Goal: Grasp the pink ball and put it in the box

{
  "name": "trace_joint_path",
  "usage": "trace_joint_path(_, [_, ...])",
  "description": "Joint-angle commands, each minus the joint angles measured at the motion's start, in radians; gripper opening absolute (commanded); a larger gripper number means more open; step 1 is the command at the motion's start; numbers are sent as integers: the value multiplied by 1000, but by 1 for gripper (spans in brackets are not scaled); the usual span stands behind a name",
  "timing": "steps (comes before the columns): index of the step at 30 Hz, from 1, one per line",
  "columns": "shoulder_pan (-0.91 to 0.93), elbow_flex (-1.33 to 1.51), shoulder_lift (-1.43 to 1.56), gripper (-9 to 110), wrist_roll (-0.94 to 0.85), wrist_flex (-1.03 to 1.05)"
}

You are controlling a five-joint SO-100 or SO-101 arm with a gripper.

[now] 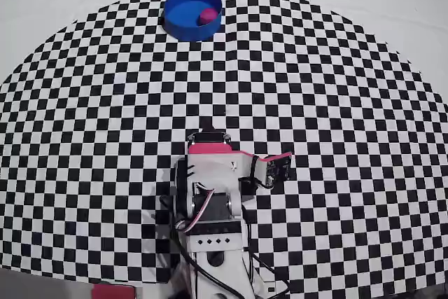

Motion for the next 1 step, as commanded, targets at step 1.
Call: trace_joint_path(1, [3, 8, 18, 0, -3, 2])
